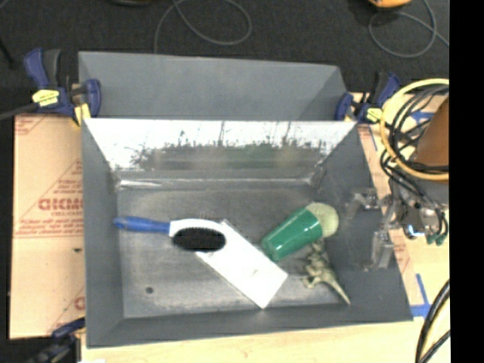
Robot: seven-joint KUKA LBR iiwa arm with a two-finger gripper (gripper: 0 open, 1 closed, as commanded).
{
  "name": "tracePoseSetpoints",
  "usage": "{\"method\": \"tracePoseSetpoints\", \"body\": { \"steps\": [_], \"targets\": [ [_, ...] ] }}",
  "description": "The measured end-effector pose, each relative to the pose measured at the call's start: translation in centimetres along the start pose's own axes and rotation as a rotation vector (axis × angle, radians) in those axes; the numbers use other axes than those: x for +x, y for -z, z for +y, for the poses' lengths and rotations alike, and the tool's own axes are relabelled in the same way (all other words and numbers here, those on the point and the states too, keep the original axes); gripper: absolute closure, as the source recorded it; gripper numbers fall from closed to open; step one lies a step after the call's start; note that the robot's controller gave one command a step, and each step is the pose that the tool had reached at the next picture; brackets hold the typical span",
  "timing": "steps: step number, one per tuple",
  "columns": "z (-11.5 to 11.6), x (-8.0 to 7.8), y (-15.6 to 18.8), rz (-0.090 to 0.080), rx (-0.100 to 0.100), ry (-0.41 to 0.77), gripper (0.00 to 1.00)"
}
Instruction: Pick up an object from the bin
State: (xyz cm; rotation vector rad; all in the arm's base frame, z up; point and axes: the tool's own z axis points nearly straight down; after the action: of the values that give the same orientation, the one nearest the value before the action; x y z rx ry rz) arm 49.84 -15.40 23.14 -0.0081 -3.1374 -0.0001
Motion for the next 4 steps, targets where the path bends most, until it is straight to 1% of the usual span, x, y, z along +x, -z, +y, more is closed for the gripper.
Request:
{"method": "tracePoseSetpoints", "body": {
  "steps": [1,2,3,4],
  "targets": [
    [0.1,-0.1,0.5,-0.008,0.002,0.005,0.00],
    [2.1,-4.2,-8.0,-0.013,0.003,0.077,0.00],
    [5.3,-6.8,-8.2,-0.004,0.001,0.303,0.00],
    [5.3,-8.0,-8.8,-0.012,0.002,0.298,0.00]
  ]
}}
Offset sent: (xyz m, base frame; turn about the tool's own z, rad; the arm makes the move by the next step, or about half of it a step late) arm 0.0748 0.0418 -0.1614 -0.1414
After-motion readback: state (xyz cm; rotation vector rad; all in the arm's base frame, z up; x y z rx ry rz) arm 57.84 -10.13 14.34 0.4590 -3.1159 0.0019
